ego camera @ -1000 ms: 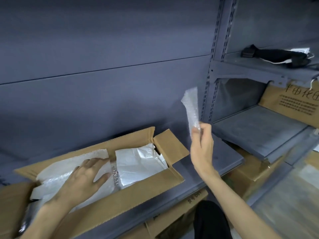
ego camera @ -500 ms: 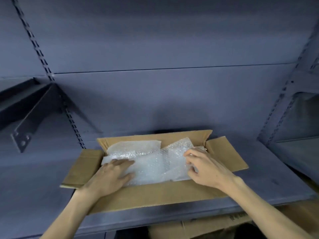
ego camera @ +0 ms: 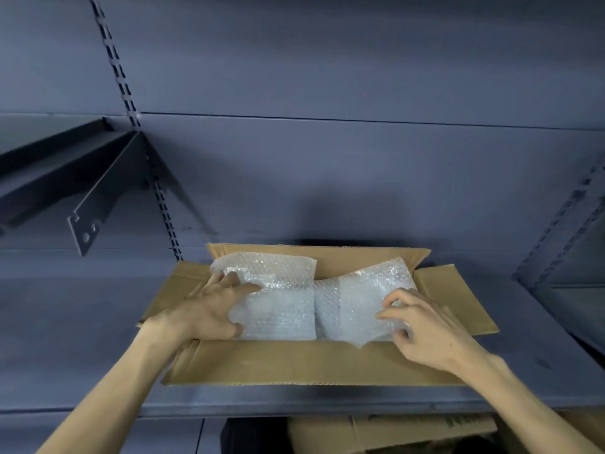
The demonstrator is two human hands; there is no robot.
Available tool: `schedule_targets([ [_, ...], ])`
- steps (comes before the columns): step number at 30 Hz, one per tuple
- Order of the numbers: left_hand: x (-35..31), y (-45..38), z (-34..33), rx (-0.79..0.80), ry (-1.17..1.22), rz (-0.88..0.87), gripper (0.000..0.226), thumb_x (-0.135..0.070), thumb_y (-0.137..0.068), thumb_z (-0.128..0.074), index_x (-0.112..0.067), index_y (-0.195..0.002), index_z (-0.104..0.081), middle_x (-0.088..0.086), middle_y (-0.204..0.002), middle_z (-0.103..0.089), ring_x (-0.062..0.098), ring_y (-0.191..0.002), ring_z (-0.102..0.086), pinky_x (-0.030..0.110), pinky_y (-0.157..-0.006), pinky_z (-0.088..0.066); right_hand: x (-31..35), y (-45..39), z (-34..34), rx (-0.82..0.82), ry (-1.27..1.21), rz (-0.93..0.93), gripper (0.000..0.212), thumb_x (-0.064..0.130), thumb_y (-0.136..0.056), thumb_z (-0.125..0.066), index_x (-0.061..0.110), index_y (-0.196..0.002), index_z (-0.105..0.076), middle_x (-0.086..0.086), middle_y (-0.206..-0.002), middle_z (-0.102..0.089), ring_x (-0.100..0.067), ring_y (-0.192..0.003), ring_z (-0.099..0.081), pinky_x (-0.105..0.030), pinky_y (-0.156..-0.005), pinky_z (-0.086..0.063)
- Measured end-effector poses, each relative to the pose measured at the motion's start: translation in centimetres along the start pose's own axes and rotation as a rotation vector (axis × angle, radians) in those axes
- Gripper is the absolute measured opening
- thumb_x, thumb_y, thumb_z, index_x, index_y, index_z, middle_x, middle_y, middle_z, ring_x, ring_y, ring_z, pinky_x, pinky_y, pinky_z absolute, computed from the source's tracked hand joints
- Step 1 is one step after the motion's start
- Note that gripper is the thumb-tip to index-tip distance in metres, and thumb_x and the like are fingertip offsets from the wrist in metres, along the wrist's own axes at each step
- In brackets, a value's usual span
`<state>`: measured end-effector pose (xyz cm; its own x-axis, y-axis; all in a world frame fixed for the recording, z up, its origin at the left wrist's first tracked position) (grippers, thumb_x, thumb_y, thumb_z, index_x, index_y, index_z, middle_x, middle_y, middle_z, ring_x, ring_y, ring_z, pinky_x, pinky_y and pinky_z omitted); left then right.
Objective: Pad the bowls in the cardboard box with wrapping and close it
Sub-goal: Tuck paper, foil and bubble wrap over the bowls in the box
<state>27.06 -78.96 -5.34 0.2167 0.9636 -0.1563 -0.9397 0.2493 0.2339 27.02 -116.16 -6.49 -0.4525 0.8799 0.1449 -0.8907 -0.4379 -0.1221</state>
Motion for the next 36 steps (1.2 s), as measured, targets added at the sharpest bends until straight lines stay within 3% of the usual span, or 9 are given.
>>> schedule_targets([
  [3,-1.1,-0.9,0.6,-0.198,0.035,-0.129,0.066,-0.038,-0.085,-0.065,-0.047,-0.146,-0.041,-0.013,-0.132,-0.038,0.014,-0.127,-0.028,0.042,-0.117,-0.024,0.3,-0.1,1.0,0.054,-0.103,-0.028,0.057,0.053,-0.081,-0.03,0.046,-0.122,-0.068,0.033,-0.125,-0.045,0.007,-0.113,-0.046,-0.021,-0.073,-0.033],
  [6,-2.1,-2.4,0.7,-0.352,0.119,-0.208,0.042,-0.041,-0.098,-0.058,-0.035,-0.139,-0.054,-0.011,-0.131,-0.051,0.013,-0.126,-0.039,0.046,-0.112,-0.034,1.0,-0.6,1.9,0.013,-0.26,-0.017,0.052,0.059,-0.083,-0.026,0.05,-0.104,-0.073,0.036,-0.124,-0.051,0.008,-0.115,-0.049,-0.025,-0.084,-0.036],
  [10,-1.7,-4.0,-1.5,-0.183,-0.014,-0.158,0.051,-0.051,-0.102,-0.047,-0.038,-0.15,-0.039,-0.009,-0.153,-0.037,0.015,-0.142,-0.03,0.047,-0.115,-0.027,1.4,-2.9,1.9,-0.118,-0.371,-0.113,0.039,0.061,-0.097,-0.039,0.041,-0.099,-0.072,0.029,-0.114,-0.063,0.006,-0.111,-0.055,-0.036,-0.093,-0.047],
  [12,-1.4,-3.9,-2.5,-0.089,0.004,-0.135,0.061,-0.061,-0.099,-0.042,-0.044,-0.155,-0.023,-0.011,-0.161,-0.026,0.016,-0.145,-0.026,0.049,-0.117,-0.02,1.7,-4.0,1.1,-0.036,-0.242,-0.038,0.026,0.049,-0.1,-0.051,0.041,-0.118,-0.067,0.03,-0.122,-0.057,0.007,-0.118,-0.049,-0.036,-0.096,-0.049],
  [17,-1.2,-3.6,-2.3,-0.016,-0.031,-0.115,0.078,-0.073,-0.091,-0.046,-0.054,-0.155,-0.007,-0.014,-0.166,-0.019,0.02,-0.152,-0.018,0.052,-0.121,-0.009,2.7,-5.7,-0.8,0.146,-0.183,0.085,0.044,0.039,-0.103,-0.055,0.033,-0.146,-0.052,0.02,-0.143,-0.044,0.0,-0.138,-0.032,-0.031,-0.116,-0.031],
  [22,-0.3,-3.4,-1.5,0.085,0.116,-0.124,0.087,-0.079,-0.08,-0.057,-0.059,-0.152,-0.012,-0.013,-0.165,-0.021,0.017,-0.153,-0.014,0.053,-0.123,-0.009,6.6,-7.2,-0.6,0.092,-0.113,0.18,0.05,0.043,-0.102,-0.054,0.03,-0.15,-0.048,0.015,-0.148,-0.043,-0.005,-0.137,-0.034,-0.034,-0.113,-0.035],
  [27,0.1,-3.2,-0.8,-0.255,-0.07,-0.193,0.067,-0.067,-0.09,-0.053,-0.046,-0.15,-0.033,-0.013,-0.144,-0.039,0.014,-0.131,-0.032,0.043,-0.115,-0.028,12.2,-10.2,-1.1,0.128,-0.061,0.29,0.055,0.042,-0.102,-0.054,0.02,-0.152,-0.046,0.004,-0.15,-0.045,-0.014,-0.14,-0.035,-0.039,-0.112,-0.038],
  [32,0.9,-2.4,-0.7,-0.174,-0.04,-0.173,0.059,-0.052,-0.099,-0.053,-0.038,-0.153,-0.035,-0.009,-0.158,-0.031,0.014,-0.146,-0.024,0.038,-0.119,-0.024,14.2,-12.3,-2.2,0.187,-0.024,0.294,0.069,0.053,-0.096,-0.06,0.021,-0.154,-0.04,0.002,-0.151,-0.042,-0.018,-0.141,-0.034,-0.039,-0.112,-0.035],
  [36,1.9,-0.3,0.1,-0.201,0.143,-0.238,0.036,-0.047,-0.095,-0.064,-0.041,-0.131,-0.06,-0.024,-0.135,-0.05,0.003,-0.133,-0.04,0.032,-0.114,-0.033,14.2,-11.1,-2.7,0.186,-0.186,0.348,0.041,0.054,-0.094,-0.063,0.039,-0.131,-0.061,0.017,-0.128,-0.051,-0.003,-0.117,-0.045,-0.033,-0.098,-0.041],
])
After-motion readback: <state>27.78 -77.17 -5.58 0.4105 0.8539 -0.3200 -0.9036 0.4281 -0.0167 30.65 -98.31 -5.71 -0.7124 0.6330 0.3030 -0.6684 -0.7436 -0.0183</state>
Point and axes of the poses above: each hand's wrist, its own y-axis away from the middle knuckle, its own z-axis out of the back of the hand, x = y × z, the point moved 4 cm from there along -y, towards the middle knuckle
